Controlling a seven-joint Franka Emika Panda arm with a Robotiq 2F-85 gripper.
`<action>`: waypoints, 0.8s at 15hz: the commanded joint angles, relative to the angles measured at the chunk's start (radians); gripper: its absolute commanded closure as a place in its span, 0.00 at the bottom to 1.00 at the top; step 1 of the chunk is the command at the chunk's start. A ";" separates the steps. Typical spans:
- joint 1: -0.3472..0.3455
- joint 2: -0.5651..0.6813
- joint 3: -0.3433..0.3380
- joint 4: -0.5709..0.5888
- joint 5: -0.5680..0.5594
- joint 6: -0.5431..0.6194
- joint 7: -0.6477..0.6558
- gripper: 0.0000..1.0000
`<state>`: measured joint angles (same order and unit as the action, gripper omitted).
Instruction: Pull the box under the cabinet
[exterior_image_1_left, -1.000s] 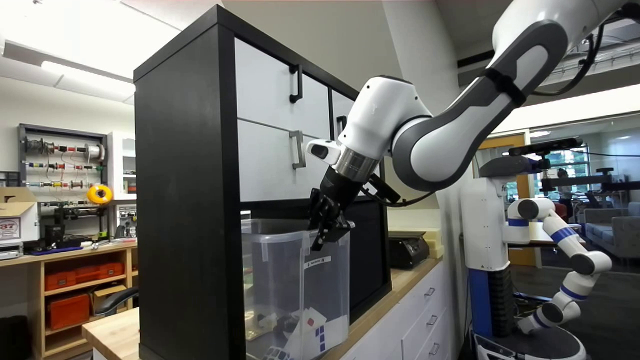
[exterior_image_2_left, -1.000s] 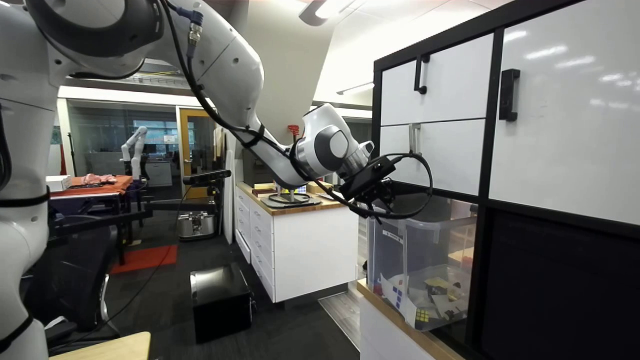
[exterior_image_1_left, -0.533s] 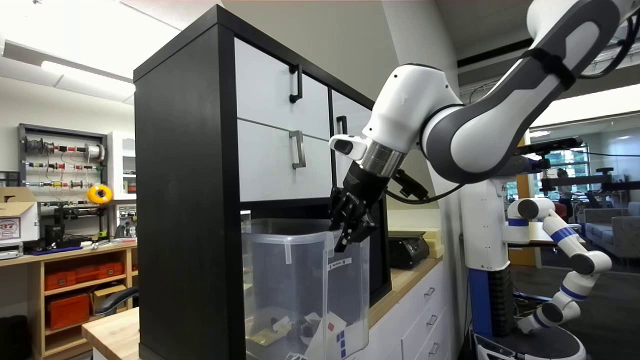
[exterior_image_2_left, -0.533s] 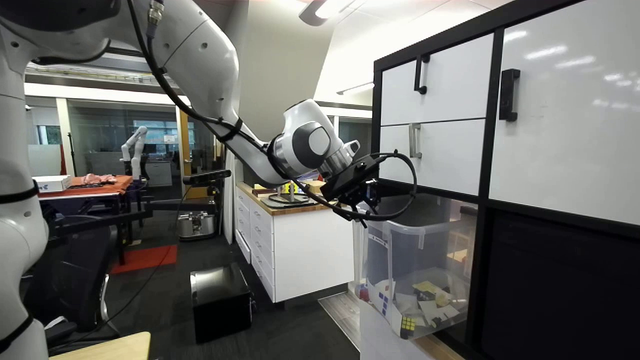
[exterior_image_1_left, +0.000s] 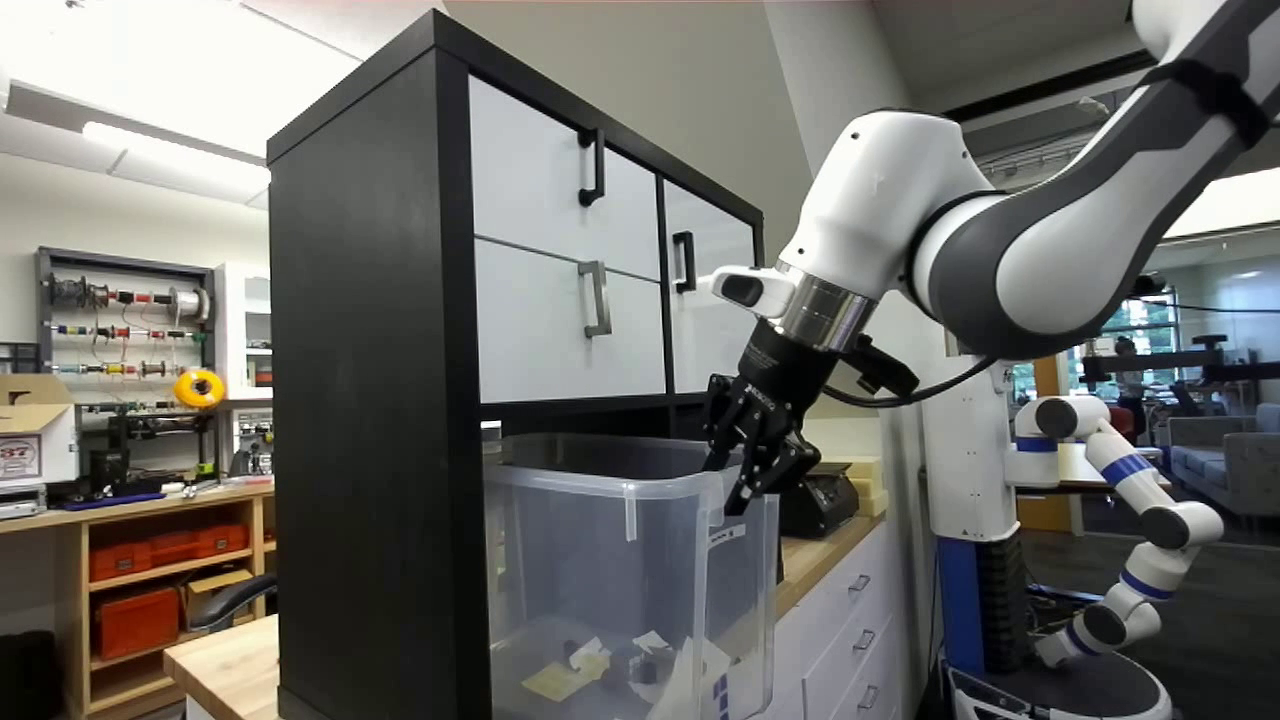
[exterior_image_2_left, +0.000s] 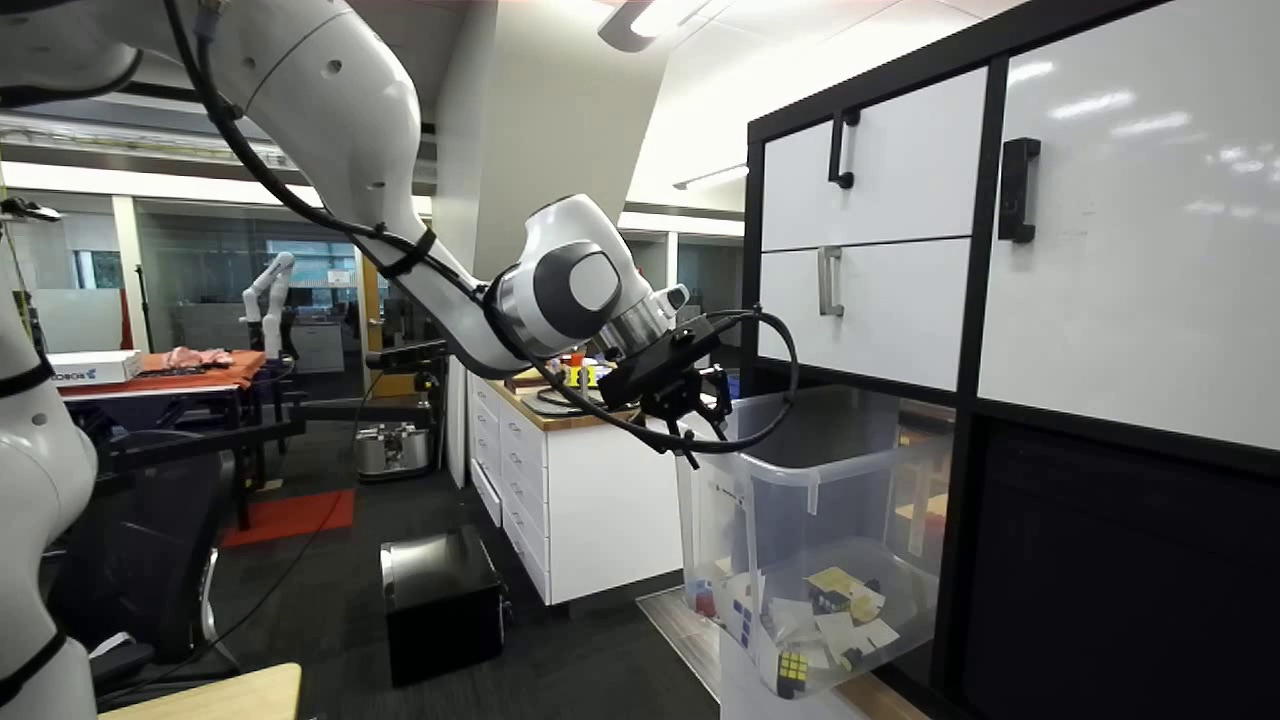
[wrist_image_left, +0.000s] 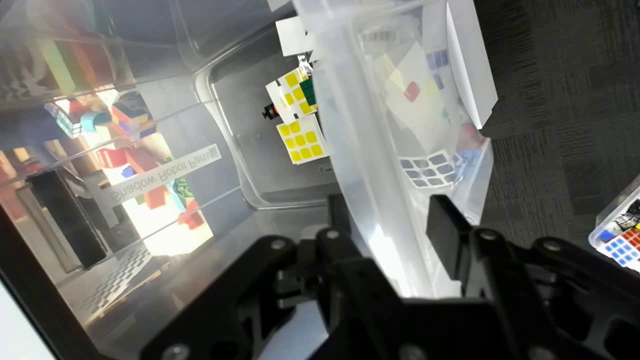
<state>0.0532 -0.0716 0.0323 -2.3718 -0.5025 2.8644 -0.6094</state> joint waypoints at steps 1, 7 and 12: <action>-0.003 -0.072 0.006 -0.062 -0.006 -0.035 0.018 0.23; 0.015 -0.080 0.025 -0.044 0.026 -0.101 0.009 0.00; 0.033 -0.096 0.042 -0.021 0.036 -0.157 0.001 0.00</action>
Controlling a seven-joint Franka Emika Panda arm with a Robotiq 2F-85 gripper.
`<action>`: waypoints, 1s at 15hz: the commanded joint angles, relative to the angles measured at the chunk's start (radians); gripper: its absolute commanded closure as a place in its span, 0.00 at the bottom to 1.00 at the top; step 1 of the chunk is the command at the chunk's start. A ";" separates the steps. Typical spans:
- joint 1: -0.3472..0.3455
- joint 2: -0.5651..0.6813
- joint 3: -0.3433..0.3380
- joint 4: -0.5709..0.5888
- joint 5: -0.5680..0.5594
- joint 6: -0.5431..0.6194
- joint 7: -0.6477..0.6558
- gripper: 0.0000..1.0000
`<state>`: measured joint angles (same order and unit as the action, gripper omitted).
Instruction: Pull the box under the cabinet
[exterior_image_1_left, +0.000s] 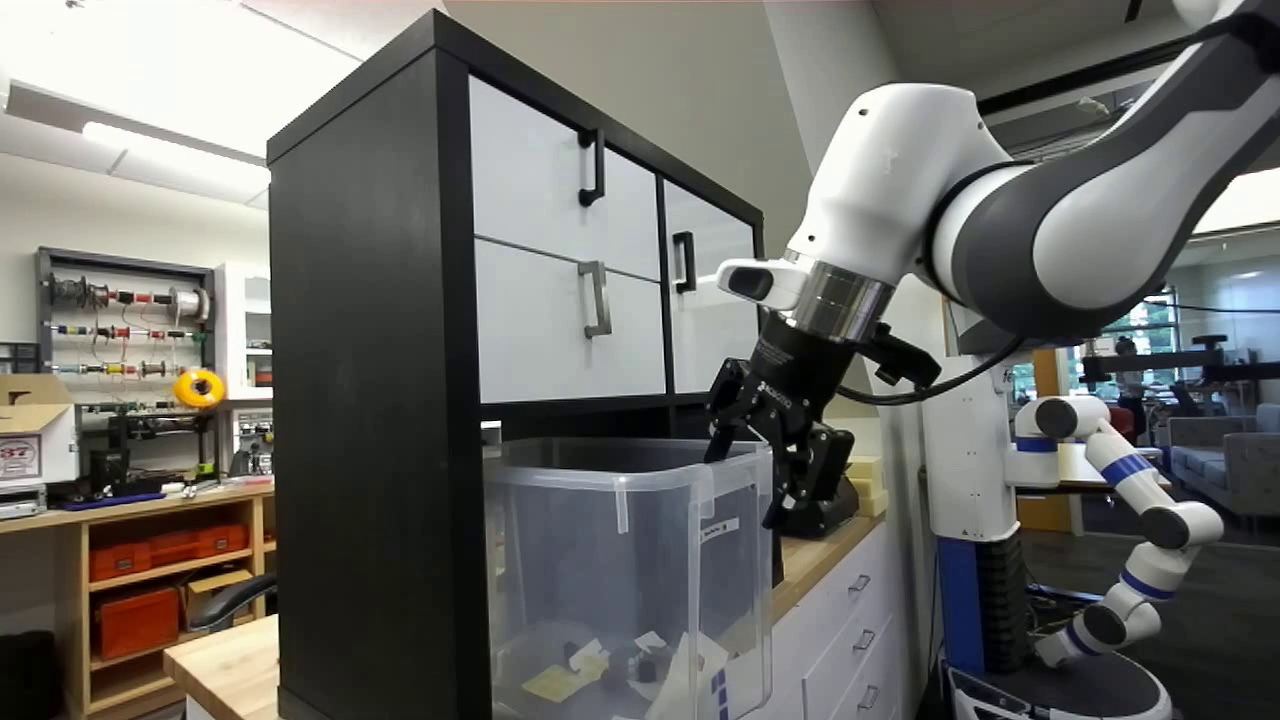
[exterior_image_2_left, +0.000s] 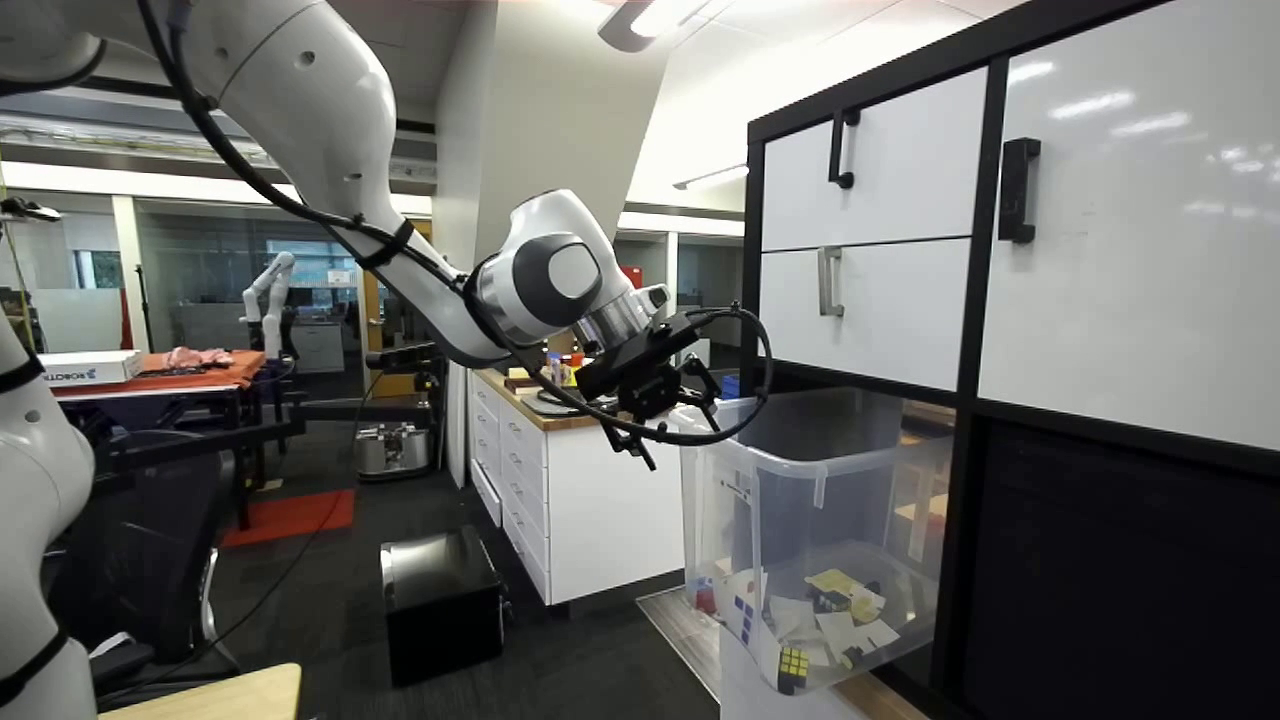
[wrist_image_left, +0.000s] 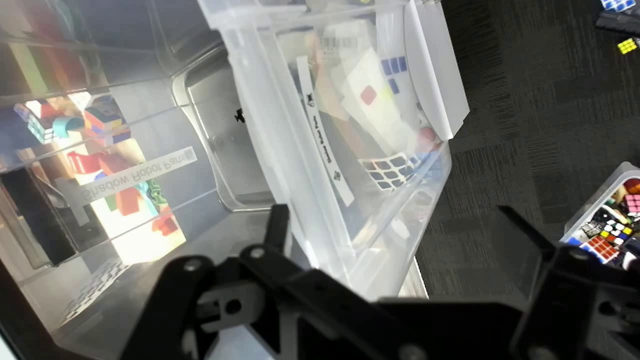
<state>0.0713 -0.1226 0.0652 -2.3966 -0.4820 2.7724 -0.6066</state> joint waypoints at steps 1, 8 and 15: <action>0.017 -0.050 0.012 0.011 0.017 -0.077 -0.003 0.00; 0.036 -0.082 0.023 0.073 0.053 -0.209 -0.007 0.00; 0.036 -0.037 0.010 0.235 0.251 -0.654 0.018 0.00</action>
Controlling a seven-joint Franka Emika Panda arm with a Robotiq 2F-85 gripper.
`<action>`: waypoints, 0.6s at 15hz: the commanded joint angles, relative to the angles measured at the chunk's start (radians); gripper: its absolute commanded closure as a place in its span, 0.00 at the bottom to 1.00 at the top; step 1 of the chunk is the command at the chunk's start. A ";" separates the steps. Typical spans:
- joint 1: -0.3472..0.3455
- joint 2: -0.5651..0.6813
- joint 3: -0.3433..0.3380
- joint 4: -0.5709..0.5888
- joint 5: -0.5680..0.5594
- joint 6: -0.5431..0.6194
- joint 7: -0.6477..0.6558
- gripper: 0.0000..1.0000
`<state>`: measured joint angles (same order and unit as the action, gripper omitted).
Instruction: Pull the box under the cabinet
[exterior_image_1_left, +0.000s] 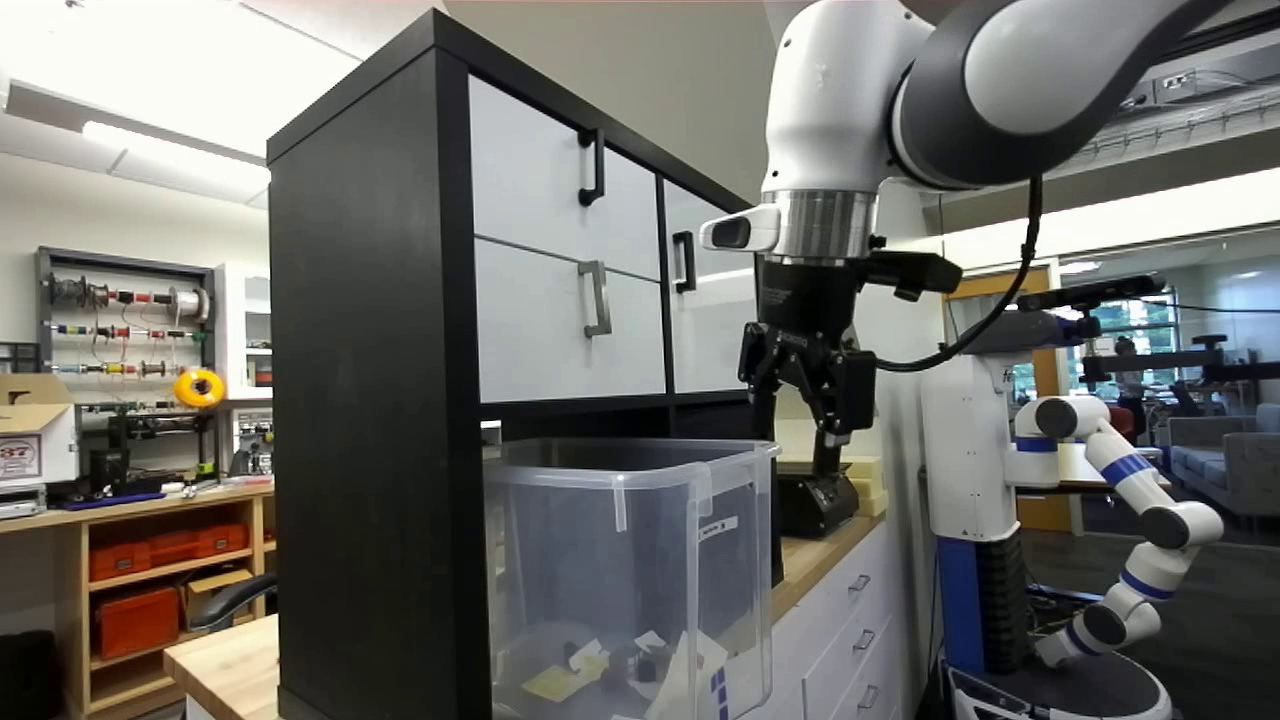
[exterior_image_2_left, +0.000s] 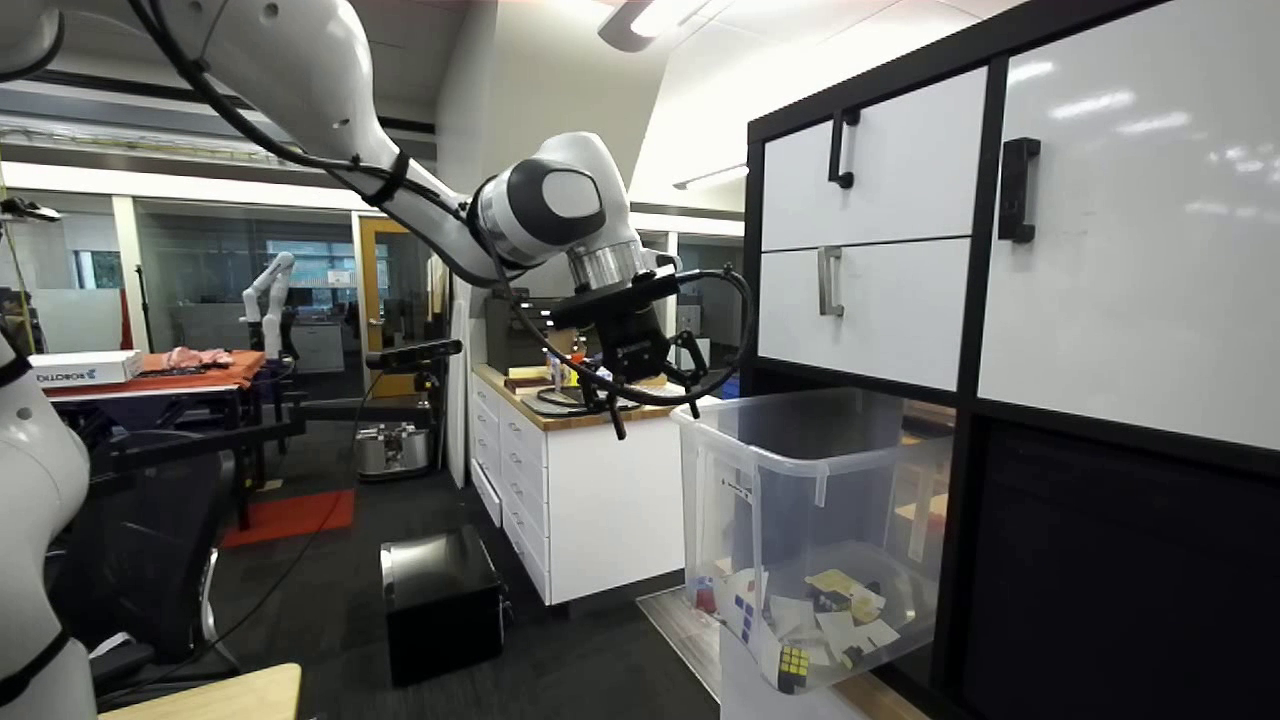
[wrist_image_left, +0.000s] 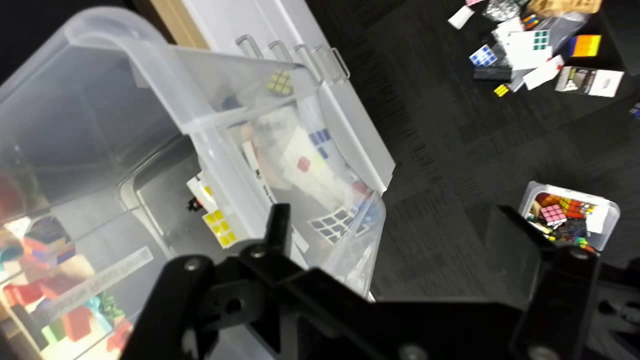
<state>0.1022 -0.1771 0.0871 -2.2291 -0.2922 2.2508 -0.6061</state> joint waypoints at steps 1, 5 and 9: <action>0.003 0.020 -0.017 0.082 0.087 -0.167 0.024 0.00; -0.007 0.027 -0.043 0.114 0.191 -0.256 0.051 0.00; -0.018 0.019 -0.062 0.099 0.235 -0.266 0.082 0.00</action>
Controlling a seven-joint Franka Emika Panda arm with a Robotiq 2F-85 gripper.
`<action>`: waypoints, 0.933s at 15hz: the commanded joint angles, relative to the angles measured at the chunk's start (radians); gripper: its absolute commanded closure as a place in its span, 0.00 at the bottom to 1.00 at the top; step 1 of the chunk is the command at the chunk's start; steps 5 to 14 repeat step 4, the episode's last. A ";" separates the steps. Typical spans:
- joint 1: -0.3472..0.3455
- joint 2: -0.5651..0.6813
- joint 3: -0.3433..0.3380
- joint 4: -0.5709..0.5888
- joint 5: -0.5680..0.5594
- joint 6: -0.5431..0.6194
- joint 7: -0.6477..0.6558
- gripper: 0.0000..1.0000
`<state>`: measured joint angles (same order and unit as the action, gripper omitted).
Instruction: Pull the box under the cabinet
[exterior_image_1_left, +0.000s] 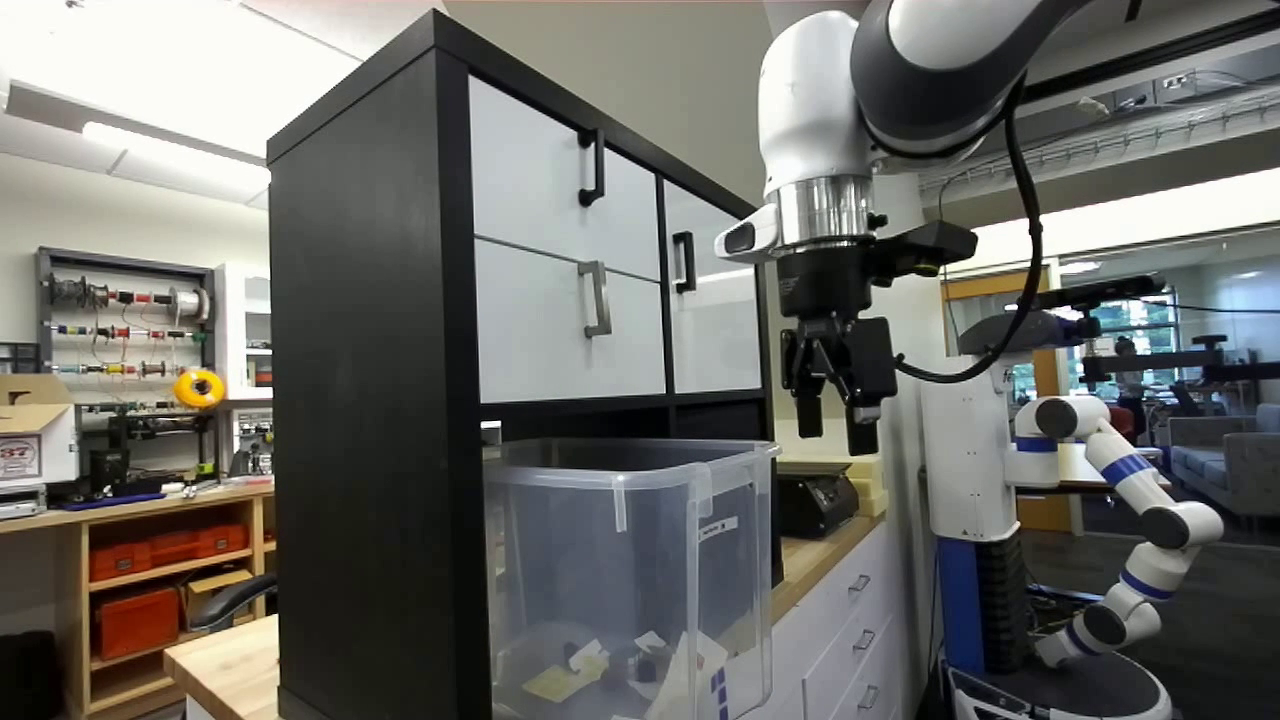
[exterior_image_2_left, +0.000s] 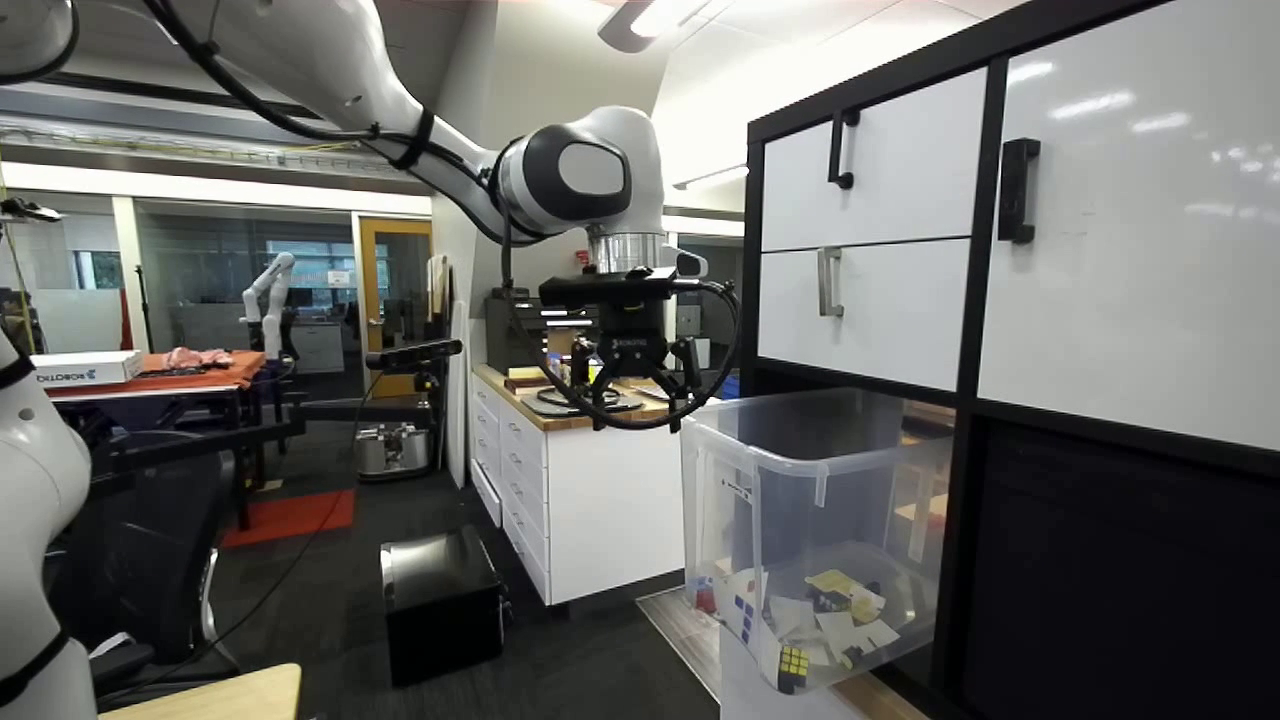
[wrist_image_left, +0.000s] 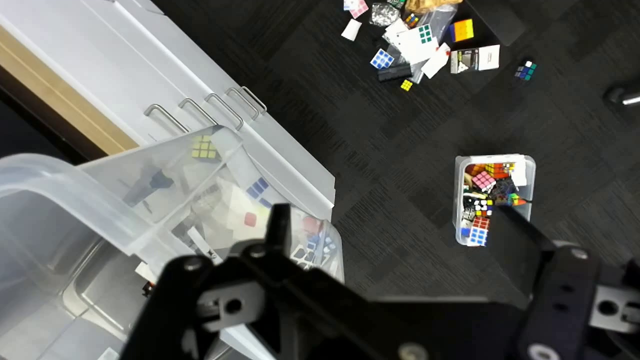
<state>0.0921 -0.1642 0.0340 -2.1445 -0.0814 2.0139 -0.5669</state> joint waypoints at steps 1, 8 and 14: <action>-0.011 0.004 -0.007 0.008 0.009 -0.019 0.067 0.00; -0.007 0.006 -0.008 0.001 0.007 -0.003 0.040 0.00; -0.007 0.006 -0.008 0.001 0.007 -0.003 0.040 0.00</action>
